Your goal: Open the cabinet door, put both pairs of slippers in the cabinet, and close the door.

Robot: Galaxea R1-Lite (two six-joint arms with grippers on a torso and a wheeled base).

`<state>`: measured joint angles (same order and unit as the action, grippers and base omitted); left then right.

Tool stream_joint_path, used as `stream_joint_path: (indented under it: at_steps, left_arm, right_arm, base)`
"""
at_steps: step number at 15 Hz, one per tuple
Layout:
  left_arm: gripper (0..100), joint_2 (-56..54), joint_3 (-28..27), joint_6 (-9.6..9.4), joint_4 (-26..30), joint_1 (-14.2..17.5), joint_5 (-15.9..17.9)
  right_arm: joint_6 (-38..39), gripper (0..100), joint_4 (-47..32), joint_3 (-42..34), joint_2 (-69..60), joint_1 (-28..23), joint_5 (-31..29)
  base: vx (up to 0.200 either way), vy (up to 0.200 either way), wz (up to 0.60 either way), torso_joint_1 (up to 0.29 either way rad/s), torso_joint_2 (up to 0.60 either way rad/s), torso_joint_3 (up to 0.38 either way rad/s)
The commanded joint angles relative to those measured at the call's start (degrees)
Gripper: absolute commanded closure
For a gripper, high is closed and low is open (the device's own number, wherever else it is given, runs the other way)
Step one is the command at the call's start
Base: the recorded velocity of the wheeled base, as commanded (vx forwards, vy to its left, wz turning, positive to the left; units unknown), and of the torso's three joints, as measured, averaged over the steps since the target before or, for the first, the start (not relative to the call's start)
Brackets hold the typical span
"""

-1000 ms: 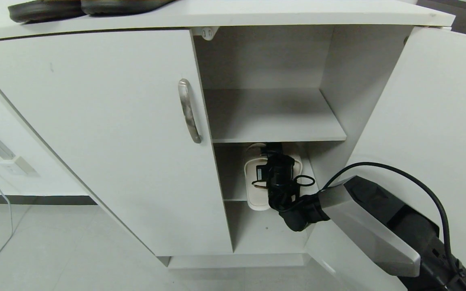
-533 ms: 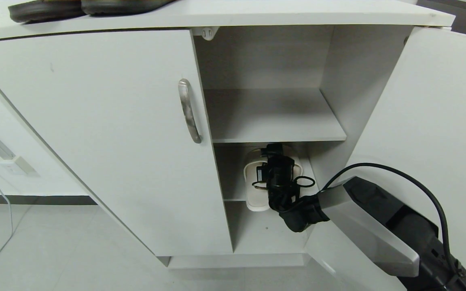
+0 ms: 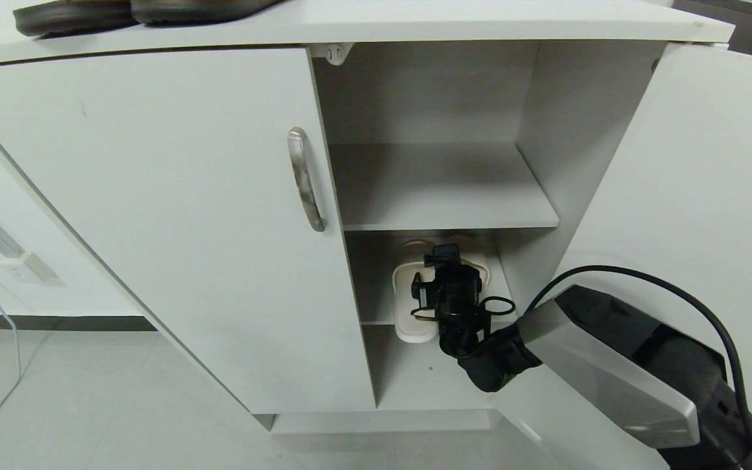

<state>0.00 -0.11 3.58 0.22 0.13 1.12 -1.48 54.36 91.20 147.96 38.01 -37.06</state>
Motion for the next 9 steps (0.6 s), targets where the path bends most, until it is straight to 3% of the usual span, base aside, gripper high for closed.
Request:
stream_joint_path:
  at_steps: [1, 9]
  left_arm:
    - [100, 0.0, 0.0, 0.02, 0.0, 0.0, 0.0]
    - [100, 0.0, -0.1, -0.16, 0.0, 0.0, 0.1]
  right_arm:
    - [-0.1, 0, 2.9, -7.7, -5.8, 1.8, 0.1]
    - [0.1, 0, 11.6, -41.9, -23.6, 7.7, 3.8]
  base:
    - [0.0, 0.0, 0.0, 0.0, 0.0, 0.0]
    - [0.0, 0.0, 0.0, 0.0, 0.0, 0.0]
